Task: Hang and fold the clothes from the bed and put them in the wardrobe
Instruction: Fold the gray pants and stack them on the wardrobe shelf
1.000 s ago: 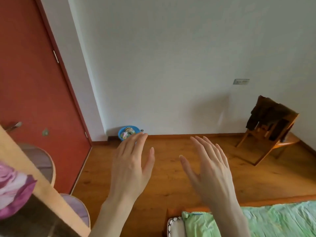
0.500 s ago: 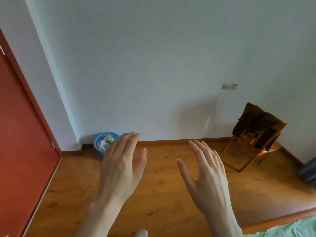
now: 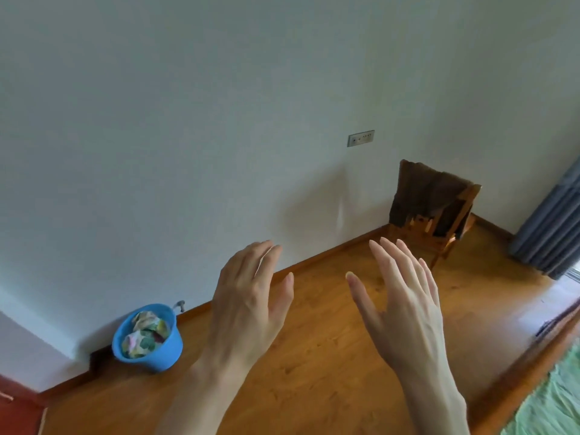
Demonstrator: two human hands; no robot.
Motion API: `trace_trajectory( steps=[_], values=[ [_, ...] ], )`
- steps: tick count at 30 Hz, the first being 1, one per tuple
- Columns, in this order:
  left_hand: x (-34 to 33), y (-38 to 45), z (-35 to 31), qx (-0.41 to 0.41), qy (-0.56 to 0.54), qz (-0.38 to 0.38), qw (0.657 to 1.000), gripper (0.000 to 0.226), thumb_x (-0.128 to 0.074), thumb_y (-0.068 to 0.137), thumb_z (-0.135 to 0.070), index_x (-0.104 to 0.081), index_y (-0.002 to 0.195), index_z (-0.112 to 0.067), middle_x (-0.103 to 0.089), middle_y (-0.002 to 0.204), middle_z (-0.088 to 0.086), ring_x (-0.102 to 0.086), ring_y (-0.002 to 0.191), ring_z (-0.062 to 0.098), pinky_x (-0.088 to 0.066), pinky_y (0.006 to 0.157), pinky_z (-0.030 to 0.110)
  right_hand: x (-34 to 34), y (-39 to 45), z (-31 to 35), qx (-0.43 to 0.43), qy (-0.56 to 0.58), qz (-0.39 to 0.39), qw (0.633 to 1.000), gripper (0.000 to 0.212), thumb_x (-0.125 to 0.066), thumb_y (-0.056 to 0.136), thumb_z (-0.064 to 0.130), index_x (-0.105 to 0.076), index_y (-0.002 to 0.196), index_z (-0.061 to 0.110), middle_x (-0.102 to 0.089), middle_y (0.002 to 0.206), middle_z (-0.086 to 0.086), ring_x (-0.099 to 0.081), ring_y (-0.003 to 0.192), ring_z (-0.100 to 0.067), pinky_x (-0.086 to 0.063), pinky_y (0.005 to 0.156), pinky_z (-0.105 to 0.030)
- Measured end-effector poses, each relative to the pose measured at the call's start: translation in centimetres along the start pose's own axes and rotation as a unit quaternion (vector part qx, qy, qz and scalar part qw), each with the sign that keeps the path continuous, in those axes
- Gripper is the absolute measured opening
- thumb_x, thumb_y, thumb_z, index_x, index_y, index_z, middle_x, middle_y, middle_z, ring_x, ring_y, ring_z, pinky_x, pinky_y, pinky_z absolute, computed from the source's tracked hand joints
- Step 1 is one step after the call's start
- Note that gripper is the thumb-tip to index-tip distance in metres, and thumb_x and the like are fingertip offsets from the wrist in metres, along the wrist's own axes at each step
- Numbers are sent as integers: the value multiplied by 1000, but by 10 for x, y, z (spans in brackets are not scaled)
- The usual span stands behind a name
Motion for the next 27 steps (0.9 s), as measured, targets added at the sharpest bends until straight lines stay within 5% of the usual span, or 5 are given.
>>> trace_trajectory(
  steps=[8, 18, 27],
  values=[
    [-95, 87, -20, -76, -72, 44, 994, 56, -37, 107, -58, -57, 146, -23, -59, 148, 2, -54, 138, 20, -54, 107, 48, -4, 46, -73, -91, -86, -35, 991, 68, -49, 97, 62, -53, 150, 19, -50, 157, -4, -39, 151, -27, -27, 124, -52],
    [-241, 203, -69, -170, -179, 83, 966, 53, -48, 104, -53, -62, 144, -21, -59, 150, 2, -55, 138, 22, -54, 108, 47, -14, 102, -178, -206, -188, -61, 959, 66, -47, 99, 62, -48, 151, 21, -47, 159, -5, -38, 151, -27, -39, 118, -59],
    [-361, 343, -130, -231, -274, 113, 927, 60, -33, 107, -60, -59, 145, -22, -58, 151, 3, -53, 140, 25, -51, 110, 54, -34, 218, -258, -285, -267, -55, 919, 67, -41, 101, 64, -43, 155, 25, -42, 162, 3, -30, 153, -13, -20, 128, -37]
  ],
)
Point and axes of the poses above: each hand's wrist, its own y-axis towards the middle knuckle, its own x-axis out of the back of the hand, z = x × y, the point moved 5 cm from there along y, towards the middle knuckle
